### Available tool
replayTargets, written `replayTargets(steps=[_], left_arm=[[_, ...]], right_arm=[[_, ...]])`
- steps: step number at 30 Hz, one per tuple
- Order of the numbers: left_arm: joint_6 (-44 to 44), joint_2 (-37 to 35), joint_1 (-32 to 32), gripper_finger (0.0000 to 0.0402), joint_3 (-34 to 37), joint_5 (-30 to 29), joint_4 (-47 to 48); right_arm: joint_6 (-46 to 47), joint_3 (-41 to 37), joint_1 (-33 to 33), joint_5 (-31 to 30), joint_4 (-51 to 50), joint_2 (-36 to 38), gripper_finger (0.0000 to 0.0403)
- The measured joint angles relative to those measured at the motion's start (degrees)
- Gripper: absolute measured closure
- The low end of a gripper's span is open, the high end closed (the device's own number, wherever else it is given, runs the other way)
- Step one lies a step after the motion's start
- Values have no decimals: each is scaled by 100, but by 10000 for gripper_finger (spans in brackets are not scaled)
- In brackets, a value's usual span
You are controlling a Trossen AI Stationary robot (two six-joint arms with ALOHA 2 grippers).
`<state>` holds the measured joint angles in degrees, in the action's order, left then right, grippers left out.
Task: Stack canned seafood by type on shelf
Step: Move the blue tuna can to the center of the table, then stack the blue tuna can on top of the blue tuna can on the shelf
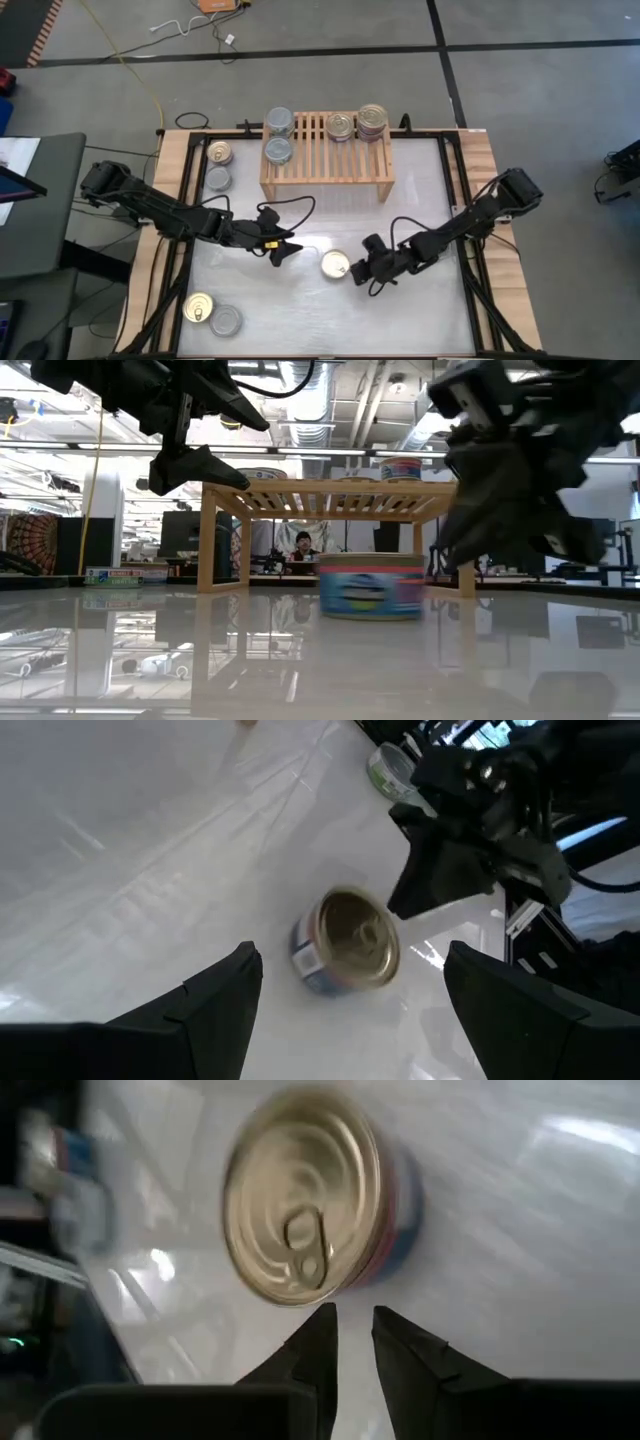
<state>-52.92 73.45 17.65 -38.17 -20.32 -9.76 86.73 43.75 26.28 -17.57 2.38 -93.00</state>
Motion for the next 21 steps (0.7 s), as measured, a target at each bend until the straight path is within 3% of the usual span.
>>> replayTargets(steps=[10, 17, 21], left_arm=[[-145, 0, 36, 102, 0, 335, -9], [-562, 4, 263, 102, -37, -169, 29], [-565, 7, 317, 102, -304, -304, 210]], right_arm=[[71, 132, 58, -223, -652, 344, 308], [-417, 133, 76, -250, -1403, 1071, 308], [-296, 134, 242, -638, -2355, 1510, 308]])
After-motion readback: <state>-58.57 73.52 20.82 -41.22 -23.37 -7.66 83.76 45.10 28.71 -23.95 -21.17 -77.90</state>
